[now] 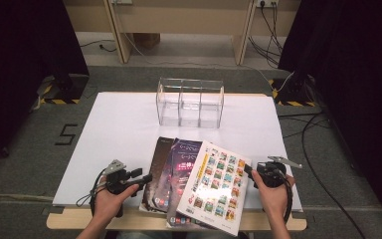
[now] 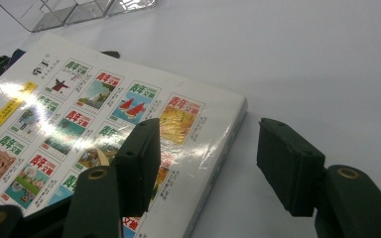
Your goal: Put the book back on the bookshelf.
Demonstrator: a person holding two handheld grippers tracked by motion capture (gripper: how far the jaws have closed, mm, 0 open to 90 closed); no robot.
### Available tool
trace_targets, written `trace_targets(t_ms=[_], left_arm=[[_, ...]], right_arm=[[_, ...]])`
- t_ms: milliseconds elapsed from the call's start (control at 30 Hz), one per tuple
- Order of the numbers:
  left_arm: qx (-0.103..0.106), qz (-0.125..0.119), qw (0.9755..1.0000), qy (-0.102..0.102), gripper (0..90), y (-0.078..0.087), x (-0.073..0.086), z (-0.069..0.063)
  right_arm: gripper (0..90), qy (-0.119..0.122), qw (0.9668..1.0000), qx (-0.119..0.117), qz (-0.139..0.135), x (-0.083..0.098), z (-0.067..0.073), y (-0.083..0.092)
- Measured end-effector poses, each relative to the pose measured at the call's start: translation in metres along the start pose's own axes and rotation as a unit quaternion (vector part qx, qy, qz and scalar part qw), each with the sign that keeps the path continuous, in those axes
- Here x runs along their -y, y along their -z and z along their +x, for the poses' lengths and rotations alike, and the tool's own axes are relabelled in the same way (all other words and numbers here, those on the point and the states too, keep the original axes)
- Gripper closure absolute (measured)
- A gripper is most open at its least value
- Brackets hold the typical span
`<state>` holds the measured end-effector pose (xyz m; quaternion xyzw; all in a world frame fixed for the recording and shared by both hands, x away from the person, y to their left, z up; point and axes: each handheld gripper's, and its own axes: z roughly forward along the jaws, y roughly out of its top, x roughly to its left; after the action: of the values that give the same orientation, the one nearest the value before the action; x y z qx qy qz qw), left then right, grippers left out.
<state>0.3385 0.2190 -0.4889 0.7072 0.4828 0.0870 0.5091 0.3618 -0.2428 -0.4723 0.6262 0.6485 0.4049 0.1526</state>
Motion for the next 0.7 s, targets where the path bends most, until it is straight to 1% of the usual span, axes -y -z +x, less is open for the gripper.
trace_targets(t_ms=[33, 67, 100, 167, 200, 233, 267, 300, 333, 367, 400, 433, 467, 500, 533, 567, 600, 633, 667, 700], left_arm=[[0.008, 0.004, 1.0000, -0.001, 45.3, -0.003, -0.002, -0.003], [0.008, 0.004, 1.0000, -0.001, 45.7, -0.003, -0.002, -0.003], [0.014, 0.010, 0.9998, -0.003, 45.7, -0.006, -0.005, -0.007], [0.025, 0.019, 0.9995, 0.000, 46.7, -0.011, -0.012, -0.013], [0.035, 0.028, 0.9990, -0.006, 46.8, -0.017, -0.018, -0.020], [0.040, 0.031, 0.9987, -0.007, 47.0, -0.019, -0.021, -0.023], [0.040, 0.031, 0.9987, -0.007, 47.3, -0.019, -0.021, -0.023], [0.045, 0.039, 0.9982, -0.011, 47.9, -0.024, -0.025, -0.028], [0.045, 0.039, 0.9982, -0.011, 48.3, -0.024, -0.025, -0.028], [0.054, 0.048, 0.9972, -0.014, 49.1, -0.029, -0.028, -0.033], [0.054, 0.048, 0.9972, -0.014, 50.3, -0.029, -0.028, -0.033], [0.064, 0.051, 0.9966, -0.009, 50.3, -0.032, -0.030, -0.035], [0.079, 0.058, 0.9952, -0.004, 52.4, -0.038, -0.034, -0.040], [0.083, 0.061, 0.9947, -0.006, 53.0, -0.042, -0.036, -0.043], [0.083, 0.061, 0.9947, -0.006, 53.3, -0.042, -0.036, -0.043], [0.093, 0.070, 0.9932, -0.003, 53.4, -0.050, -0.039, -0.047], [0.093, 0.070, 0.9932, -0.003, 53.4, -0.050, -0.039, -0.047], [0.107, 0.078, 0.9912, 0.005, 53.4, -0.057, -0.042, -0.051], [0.107, 0.078, 0.9912, 0.005, 53.4, -0.057, -0.042, -0.051], [0.111, 0.082, 0.9904, 0.007, 53.4, -0.060, -0.042, -0.053]], right_arm=[[43.8, -0.002, 1.0000, -0.003, 0.002, -0.001, 0.000, 0.000], [43.8, -0.002, 1.0000, -0.003, 0.002, -0.001, 0.000, 0.000], [44.2, -0.005, 1.0000, -0.004, 0.007, -0.001, 0.001, 0.000], [44.3, -0.005, 0.9998, -0.005, 0.018, 0.000, 0.002, -0.001], [44.3, -0.003, 0.9996, -0.007, 0.027, 0.001, 0.003, -0.002], [44.3, -0.004, 0.9996, -0.008, 0.027, 0.002, 0.004, -0.002], [44.3, -0.004, 0.9996, -0.008, 0.027, 0.002, 0.004, -0.002], [44.2, -0.005, 0.9995, -0.010, 0.030, 0.002, 0.004, -0.003], [44.2, -0.005, 0.9995, -0.010, 0.030, 0.002, 0.004, -0.003], [44.1, -0.007, 0.9992, -0.009, 0.038, 0.003, 0.005, -0.004], [44.1, -0.007, 0.9992, -0.009, 0.038, 0.003, 0.005, -0.004], [44.0, -0.009, 0.9991, -0.008, 0.041, 0.003, 0.006, -0.004], [43.9, -0.010, 0.9988, -0.007, 0.047, 0.004, 0.006, -0.005], [43.8, -0.012, 0.9988, -0.008, 0.048, 0.005, 0.006, -0.006], [43.8, -0.015, 0.9985, -0.009, 0.051, 0.005, 0.007, -0.006], [43.8, -0.016, 0.9984, -0.010, 0.053, 0.005, 0.007, -0.007], [43.8, -0.016, 0.9984, -0.010, 0.053, 0.005, 0.007, -0.007], [43.4, -0.017, 0.9981, -0.010, 0.058, 0.006, 0.009, -0.008], [43.4, -0.017, 0.9981, -0.010, 0.058, 0.006, 0.009, -0.008], [43.2, -0.024, 0.9978, -0.013, 0.061, 0.006, 0.011, -0.008]])
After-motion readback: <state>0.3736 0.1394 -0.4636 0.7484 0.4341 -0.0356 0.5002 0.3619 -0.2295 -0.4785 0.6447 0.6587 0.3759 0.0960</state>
